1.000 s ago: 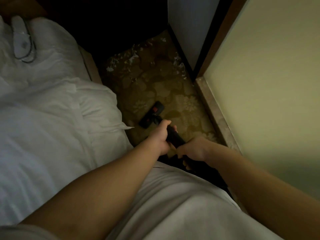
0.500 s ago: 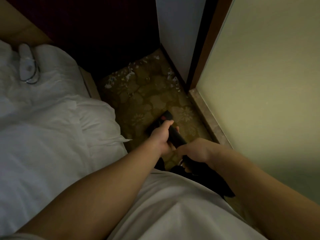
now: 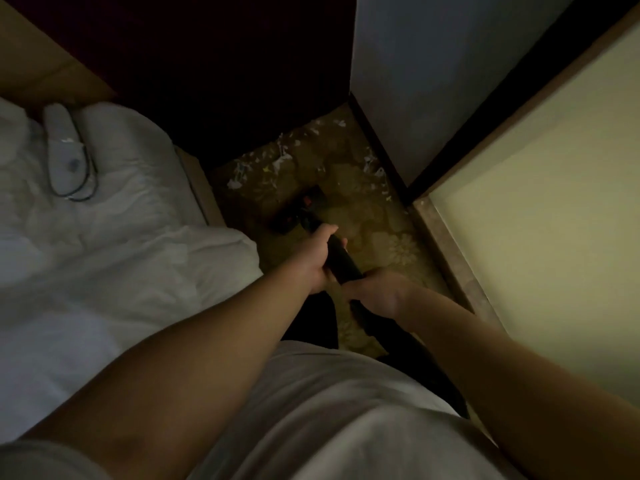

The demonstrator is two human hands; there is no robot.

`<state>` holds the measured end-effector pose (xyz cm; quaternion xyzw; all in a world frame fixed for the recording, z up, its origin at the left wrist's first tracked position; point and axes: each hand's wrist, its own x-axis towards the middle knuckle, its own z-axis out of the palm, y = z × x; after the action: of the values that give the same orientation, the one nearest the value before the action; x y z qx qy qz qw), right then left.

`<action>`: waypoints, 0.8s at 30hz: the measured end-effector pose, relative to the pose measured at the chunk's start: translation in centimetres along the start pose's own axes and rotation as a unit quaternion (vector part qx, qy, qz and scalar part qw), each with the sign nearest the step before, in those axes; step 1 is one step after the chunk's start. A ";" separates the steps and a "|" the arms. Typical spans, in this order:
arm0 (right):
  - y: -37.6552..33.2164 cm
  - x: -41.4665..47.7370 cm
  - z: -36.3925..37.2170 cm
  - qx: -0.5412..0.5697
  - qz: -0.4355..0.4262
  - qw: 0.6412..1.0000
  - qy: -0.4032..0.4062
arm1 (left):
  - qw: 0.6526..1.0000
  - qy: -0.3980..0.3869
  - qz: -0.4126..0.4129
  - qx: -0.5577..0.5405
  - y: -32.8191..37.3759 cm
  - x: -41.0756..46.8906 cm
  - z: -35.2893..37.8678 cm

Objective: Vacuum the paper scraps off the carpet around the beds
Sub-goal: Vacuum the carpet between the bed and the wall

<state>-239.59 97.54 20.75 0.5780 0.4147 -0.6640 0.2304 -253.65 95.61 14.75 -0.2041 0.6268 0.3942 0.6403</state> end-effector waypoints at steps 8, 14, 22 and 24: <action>-13.5 5.4 5.2 0.042 -0.004 0.999 -0.022 | 0.999 0.040 0.007 0.021 13.7 3.4 -5.4; -19.7 7.9 8.7 0.037 -0.015 0.999 -0.030 | 0.998 0.060 0.034 0.014 19.9 5.2 -9.8; -24.0 11.6 10.3 -0.010 -0.053 0.998 -0.045 | 0.994 0.084 0.074 -0.005 24.2 6.8 -12.2; -24.0 12.5 10.6 -0.020 -0.052 0.998 -0.041 | 0.993 0.093 0.068 -0.014 24.1 7.6 -12.5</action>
<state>-267.38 104.23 15.50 0.5229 0.4477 -0.6899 0.2242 -280.70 102.62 11.43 -0.2055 0.6904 0.4252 0.5480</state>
